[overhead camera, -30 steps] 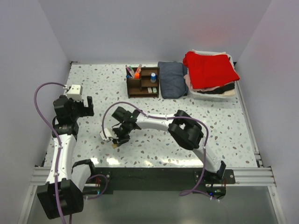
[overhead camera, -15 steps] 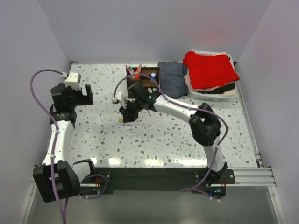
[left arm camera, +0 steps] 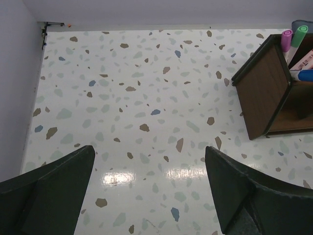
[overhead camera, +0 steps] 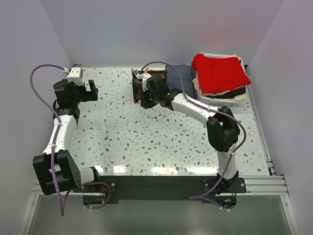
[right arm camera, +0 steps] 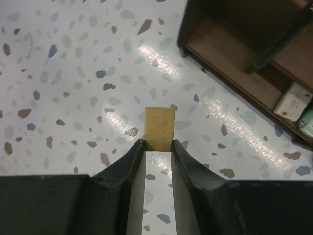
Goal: Sort the stationery into containers
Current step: Place the stationery in the storage box.
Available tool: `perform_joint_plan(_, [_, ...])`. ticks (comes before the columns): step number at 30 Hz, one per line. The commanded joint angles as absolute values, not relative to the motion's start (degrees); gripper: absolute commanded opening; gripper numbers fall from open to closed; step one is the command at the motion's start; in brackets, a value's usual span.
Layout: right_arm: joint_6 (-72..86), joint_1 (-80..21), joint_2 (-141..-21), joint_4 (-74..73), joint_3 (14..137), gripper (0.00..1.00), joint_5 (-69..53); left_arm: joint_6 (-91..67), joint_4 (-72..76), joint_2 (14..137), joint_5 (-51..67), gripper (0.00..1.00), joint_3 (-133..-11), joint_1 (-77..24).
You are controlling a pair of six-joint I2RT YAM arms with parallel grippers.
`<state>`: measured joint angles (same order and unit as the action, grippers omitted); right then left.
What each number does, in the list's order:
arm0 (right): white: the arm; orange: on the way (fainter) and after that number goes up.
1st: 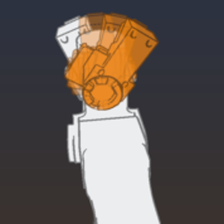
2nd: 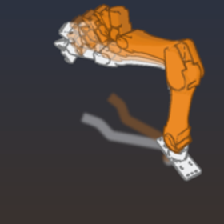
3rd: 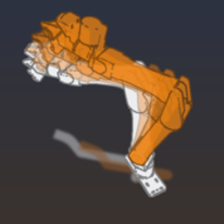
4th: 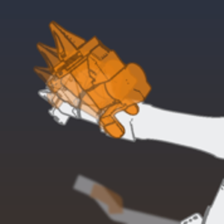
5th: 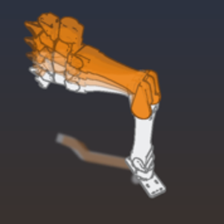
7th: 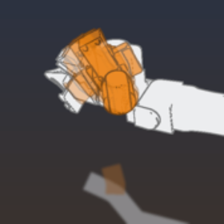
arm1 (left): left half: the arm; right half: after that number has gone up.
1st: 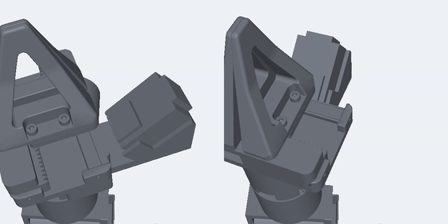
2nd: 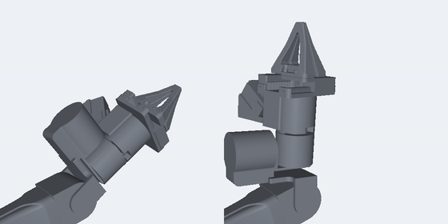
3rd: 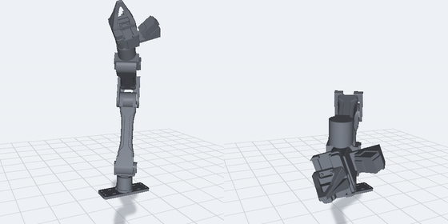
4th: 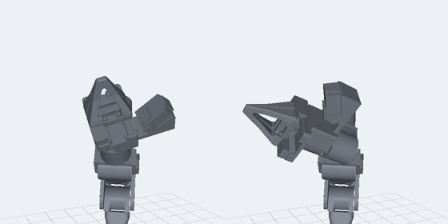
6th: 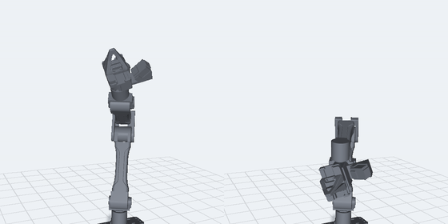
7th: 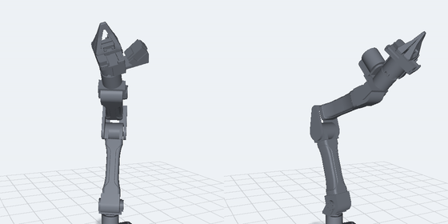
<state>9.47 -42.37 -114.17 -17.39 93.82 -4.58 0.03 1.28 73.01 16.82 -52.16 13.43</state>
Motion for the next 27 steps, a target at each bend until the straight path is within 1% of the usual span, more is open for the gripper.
perform_joint_plan(1, [16.9,-40.7,-115.9,-18.7,97.6,0.00,7.4,-1.1,5.0,74.1,17.5,1.00,-55.2,13.4])
perform_joint_plan(3, [18.2,-40.2,-116.5,-19.4,97.6,0.00,9.7,-1.0,5.1,74.4,17.4,1.00,-55.3,13.5])
perform_joint_plan(10, [20.1,-39.6,-118.8,-19.8,98.6,0.00,12.2,-1.0,5.7,75.9,17.6,1.00,-55.5,13.5])
perform_joint_plan(20, [20.0,-38.8,-124.2,-19.0,104.4,0.00,16.7,-0.8,5.5,76.7,17.8,1.00,-55.5,13.5])
perform_joint_plan(27, [21.0,-38.3,-126.5,-18.7,106.3,0.00,19.0,-0.7,5.1,77.0,17.8,1.00,-55.6,13.4])
